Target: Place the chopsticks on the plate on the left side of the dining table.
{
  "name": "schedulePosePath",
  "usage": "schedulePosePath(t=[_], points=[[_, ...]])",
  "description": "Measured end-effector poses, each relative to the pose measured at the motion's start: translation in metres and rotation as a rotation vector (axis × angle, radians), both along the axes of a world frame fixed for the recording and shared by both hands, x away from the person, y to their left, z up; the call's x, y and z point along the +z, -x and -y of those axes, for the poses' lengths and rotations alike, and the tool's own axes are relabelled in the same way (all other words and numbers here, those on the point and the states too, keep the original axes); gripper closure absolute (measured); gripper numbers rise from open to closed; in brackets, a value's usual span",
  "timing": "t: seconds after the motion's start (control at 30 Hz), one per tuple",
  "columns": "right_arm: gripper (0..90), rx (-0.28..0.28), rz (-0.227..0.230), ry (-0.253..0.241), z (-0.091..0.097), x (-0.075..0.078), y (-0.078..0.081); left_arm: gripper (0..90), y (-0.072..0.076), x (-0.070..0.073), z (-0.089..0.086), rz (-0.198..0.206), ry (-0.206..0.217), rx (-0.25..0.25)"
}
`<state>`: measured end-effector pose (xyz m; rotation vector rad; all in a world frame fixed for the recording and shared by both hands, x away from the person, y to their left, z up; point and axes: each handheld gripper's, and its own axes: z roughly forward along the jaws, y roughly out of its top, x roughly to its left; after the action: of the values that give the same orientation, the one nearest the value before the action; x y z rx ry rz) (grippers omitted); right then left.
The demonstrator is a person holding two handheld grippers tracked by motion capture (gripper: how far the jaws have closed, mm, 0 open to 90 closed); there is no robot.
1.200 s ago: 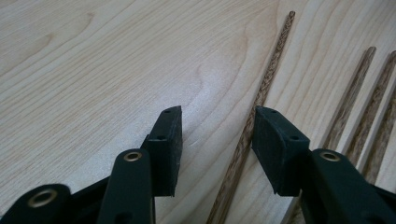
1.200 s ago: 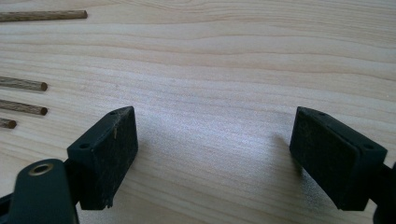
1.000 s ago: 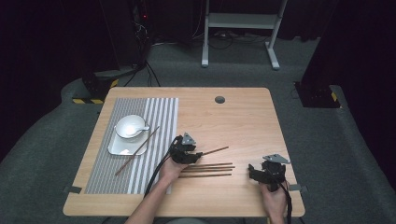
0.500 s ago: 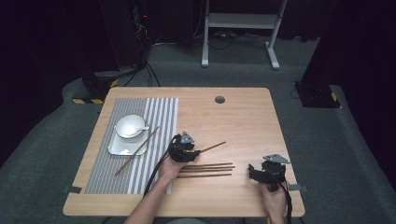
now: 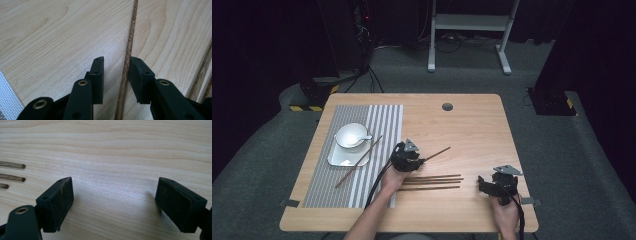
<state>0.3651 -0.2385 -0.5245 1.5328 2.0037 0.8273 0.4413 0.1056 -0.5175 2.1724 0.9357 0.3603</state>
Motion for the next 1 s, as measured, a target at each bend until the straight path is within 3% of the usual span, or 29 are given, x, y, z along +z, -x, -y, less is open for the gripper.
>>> schedulePosePath(t=[1.0], points=[[15.1,0.0,0.0,0.0,0.0,0.0,0.0,81.9,-0.0046,-0.0015,-0.0071,0.026,-0.006,-0.022]])
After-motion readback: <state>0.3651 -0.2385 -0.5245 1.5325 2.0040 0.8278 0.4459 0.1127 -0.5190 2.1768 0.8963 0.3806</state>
